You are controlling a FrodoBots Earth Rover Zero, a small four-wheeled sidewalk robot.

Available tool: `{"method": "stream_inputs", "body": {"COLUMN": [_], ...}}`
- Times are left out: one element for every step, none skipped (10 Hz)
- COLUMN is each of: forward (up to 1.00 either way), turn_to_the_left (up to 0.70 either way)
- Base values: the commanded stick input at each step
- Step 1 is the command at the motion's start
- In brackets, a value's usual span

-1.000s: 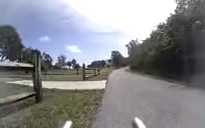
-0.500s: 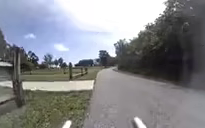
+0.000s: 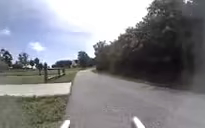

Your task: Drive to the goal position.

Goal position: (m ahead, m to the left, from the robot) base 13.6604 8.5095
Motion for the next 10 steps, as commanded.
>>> {"method": "stream_inputs", "body": {"forward": [0.5, 0.5, 0.5, 0.5, 0.5, 0.5, 0.5, 0.5, 0.5, 0.5], "turn_to_the_left": [0.0, 0.0, 0.01, 0.03, 0.05, 0.07, 0.07, 0.06, 0.04, 0.02]}}
